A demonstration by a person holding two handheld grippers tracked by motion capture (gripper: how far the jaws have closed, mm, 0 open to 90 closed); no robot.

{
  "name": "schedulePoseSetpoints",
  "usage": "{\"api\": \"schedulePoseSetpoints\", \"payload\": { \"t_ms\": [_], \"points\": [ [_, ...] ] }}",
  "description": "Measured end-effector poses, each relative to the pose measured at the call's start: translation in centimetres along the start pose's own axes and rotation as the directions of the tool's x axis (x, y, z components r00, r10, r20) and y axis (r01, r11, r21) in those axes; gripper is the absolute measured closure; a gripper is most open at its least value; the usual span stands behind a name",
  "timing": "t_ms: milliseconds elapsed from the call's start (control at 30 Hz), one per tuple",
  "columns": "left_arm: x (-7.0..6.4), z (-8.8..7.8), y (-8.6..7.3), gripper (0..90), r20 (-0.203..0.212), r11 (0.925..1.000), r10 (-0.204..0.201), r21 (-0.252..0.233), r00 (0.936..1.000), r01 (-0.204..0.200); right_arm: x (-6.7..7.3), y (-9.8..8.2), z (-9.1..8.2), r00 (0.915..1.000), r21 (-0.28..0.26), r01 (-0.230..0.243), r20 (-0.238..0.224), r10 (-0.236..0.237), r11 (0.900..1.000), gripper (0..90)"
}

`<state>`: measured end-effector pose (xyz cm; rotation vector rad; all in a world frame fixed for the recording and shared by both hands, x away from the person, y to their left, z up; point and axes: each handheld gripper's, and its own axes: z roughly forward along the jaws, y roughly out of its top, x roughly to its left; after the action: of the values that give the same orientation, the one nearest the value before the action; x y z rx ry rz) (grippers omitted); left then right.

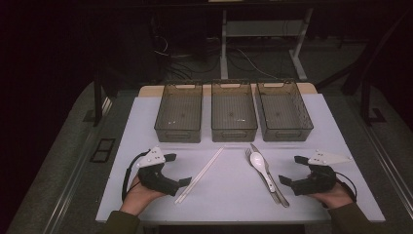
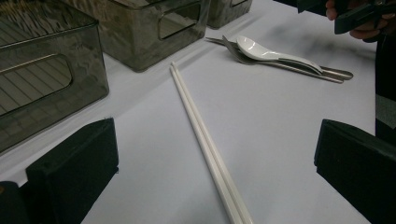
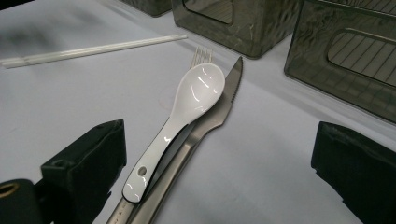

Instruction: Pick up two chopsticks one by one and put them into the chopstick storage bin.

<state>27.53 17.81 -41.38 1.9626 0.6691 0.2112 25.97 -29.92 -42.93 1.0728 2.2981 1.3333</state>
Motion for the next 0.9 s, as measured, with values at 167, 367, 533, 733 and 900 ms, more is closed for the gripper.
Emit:
{"api": "schedulePoseSetpoints", "payload": {
  "t_ms": [167,367,533,733,900],
  "points": [
    [0.1,-0.1,0.0,0.0,-0.001,0.9999,-0.01,-0.005,0.9999,0.01,0.0,0.0,0.0,1.0,0.001,-0.001,-0.002,0.001,1.0,3.3],
    [0.1,-0.2,0.2,0.0,-0.002,1.0,-0.008,-0.002,1.0,0.008,-0.2,-0.1,-0.1,1.0,-0.001,-0.009,-0.003,0.009,1.0,3.2],
    [0.2,-0.1,0.5,0.0,0.001,0.9999,-0.007,-0.007,1.0,0.007,-0.2,-0.1,-0.3,0.9998,-0.004,-0.018,0.002,0.018,1.0,3.3],
    [0.3,0.2,1.0,0.0,0.002,0.9998,-0.006,-0.02,1.0,0.006,-0.1,0.0,-0.1,1.0,0.004,-0.009,0.003,0.009,1.0,3.2],
    [0.1,0.8,1.4,0.0,0.007,0.9999,0.003,-0.017,1.0,-0.003,-0.1,0.0,0.0,1.0,0.005,-0.007,0.003,0.007,1.0,3.2]
  ]
}}
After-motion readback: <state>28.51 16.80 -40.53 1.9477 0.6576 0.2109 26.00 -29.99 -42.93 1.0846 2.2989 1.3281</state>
